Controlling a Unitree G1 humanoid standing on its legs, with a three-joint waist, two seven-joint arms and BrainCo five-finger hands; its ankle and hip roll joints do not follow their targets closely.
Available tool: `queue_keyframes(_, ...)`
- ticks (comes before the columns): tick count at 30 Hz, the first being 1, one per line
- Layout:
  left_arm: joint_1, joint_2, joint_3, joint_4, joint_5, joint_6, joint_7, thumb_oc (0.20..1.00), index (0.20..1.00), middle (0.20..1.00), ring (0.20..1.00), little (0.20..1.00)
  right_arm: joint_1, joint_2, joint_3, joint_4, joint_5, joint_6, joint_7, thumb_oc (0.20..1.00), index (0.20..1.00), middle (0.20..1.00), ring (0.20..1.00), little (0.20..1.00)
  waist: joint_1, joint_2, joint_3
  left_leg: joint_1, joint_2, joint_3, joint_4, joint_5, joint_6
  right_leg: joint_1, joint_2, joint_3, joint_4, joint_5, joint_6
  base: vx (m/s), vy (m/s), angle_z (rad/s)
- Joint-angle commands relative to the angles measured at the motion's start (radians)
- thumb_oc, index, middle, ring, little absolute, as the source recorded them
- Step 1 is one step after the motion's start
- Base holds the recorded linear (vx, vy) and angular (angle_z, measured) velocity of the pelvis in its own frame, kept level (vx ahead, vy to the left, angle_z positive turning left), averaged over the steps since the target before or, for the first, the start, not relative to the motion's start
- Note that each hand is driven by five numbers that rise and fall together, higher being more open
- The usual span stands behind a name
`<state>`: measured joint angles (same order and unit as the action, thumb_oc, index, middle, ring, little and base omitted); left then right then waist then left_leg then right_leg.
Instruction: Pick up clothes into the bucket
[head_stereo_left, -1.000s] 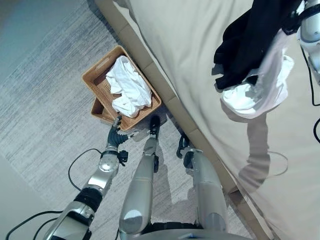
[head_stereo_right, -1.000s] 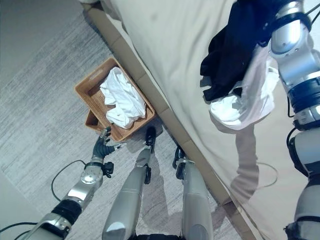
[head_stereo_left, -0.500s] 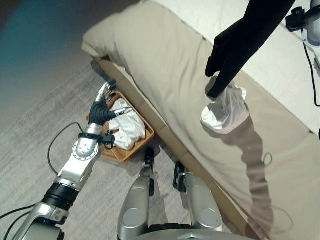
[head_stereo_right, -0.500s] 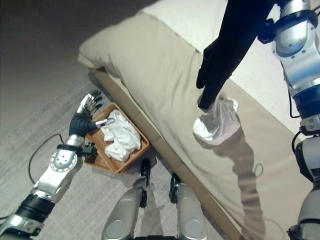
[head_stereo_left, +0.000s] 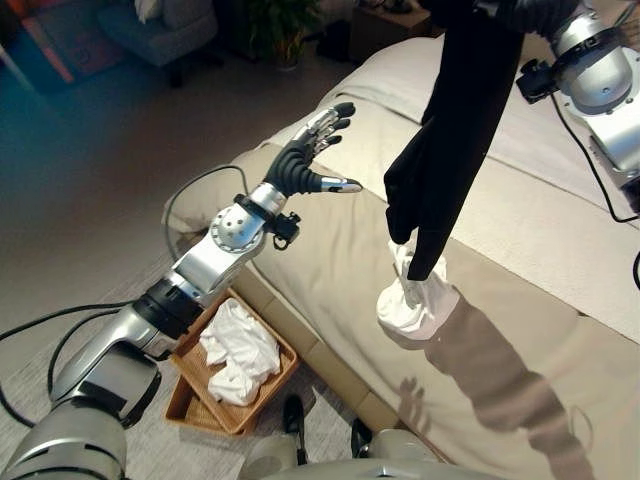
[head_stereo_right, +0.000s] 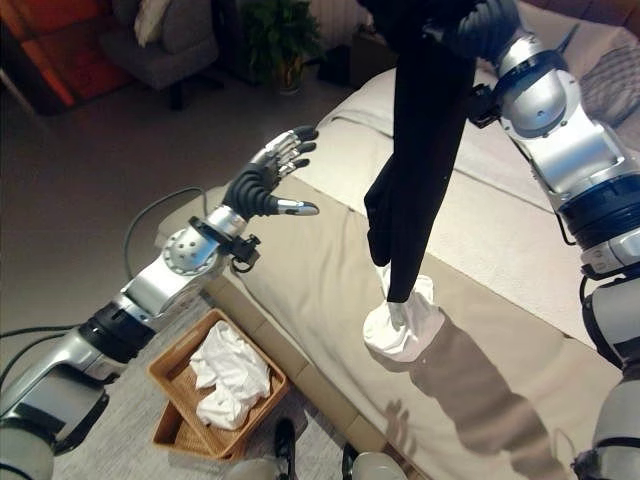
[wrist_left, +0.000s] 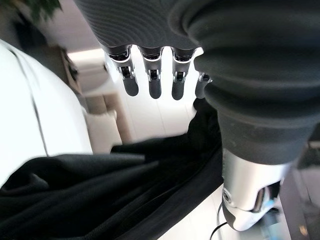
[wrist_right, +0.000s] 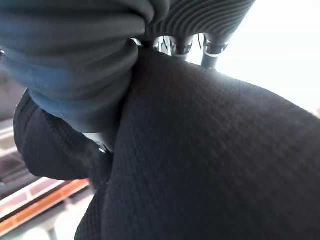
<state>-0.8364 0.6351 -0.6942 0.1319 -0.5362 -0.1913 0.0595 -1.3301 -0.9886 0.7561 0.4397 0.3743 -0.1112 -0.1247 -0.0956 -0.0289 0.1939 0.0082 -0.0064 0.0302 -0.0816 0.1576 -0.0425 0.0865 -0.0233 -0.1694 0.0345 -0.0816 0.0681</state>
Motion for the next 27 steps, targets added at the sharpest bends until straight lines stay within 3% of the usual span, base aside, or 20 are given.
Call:
queue_keyframes(1, -0.056, -0.043, -0.027, 0.097, -0.060, -0.023, -0.008, 1.000, 1.000, 1.000, 1.000, 1.000, -0.020, 0.000, 0.005, -0.087, 0.067, -0.035, 0.004, 0.200, 0.200, 0.200, 0.200, 0.200, 0.013, -0.050, -0.119, 0.032, 0.046, 0.041, 0.059, -0.141, -0.040, -0.059, -0.072, 0.009, -0.051, 0.119, 0.077, 0.04, -0.009, -0.08)
queue_keyframes(10, -0.123, -0.104, -0.151, 0.155, -0.172, 0.022, -0.058, 1.000, 1.000, 1.000, 1.000, 1.000, 0.011, 0.024, 0.016, -0.220, 0.108, -0.047, 0.029, 0.200, 0.200, 0.200, 0.200, 0.200, 0.012, -0.036, -0.142, 0.065, 0.049, 0.055, 0.049, -0.144, -0.040, -0.022, -0.068, 0.021, -0.092, 0.133, 0.080, 0.01, 0.001, -0.11)
queue_keyframes(17, -0.139, -0.172, -0.191, 0.200, -0.226, 0.047, -0.069, 1.000, 1.000, 1.000, 1.000, 1.000, 0.037, 0.040, 0.011, -0.320, 0.137, -0.064, 0.045, 0.200, 0.200, 0.200, 0.200, 0.200, 0.008, -0.034, -0.144, 0.073, 0.051, 0.049, 0.034, -0.135, -0.041, -0.011, -0.063, 0.020, -0.108, 0.139, 0.080, 0.00, 0.000, -0.01)
queue_keyframes(23, -0.158, -0.200, -0.206, 0.222, -0.176, 0.060, -0.061, 1.000, 1.000, 1.000, 1.000, 1.000, 0.068, 0.051, -0.009, -0.369, 0.149, -0.070, 0.051, 0.200, 0.200, 0.200, 0.200, 0.200, 0.009, -0.033, -0.144, 0.079, 0.052, 0.046, 0.031, -0.136, -0.039, -0.004, -0.060, 0.020, -0.110, 0.138, 0.080, 0.00, 0.000, 0.00)
queue_keyframes(27, -0.148, -0.265, -0.173, 0.281, -0.137, 0.061, -0.034, 1.000, 1.000, 1.000, 1.000, 1.000, 0.134, 0.067, -0.063, -0.443, 0.154, -0.076, 0.062, 0.200, 0.200, 0.200, 0.200, 0.200, 0.006, -0.034, -0.140, 0.080, 0.053, 0.037, 0.021, -0.130, -0.039, 0.000, -0.061, 0.012, -0.108, 0.135, 0.080, 0.00, 0.000, 0.00)
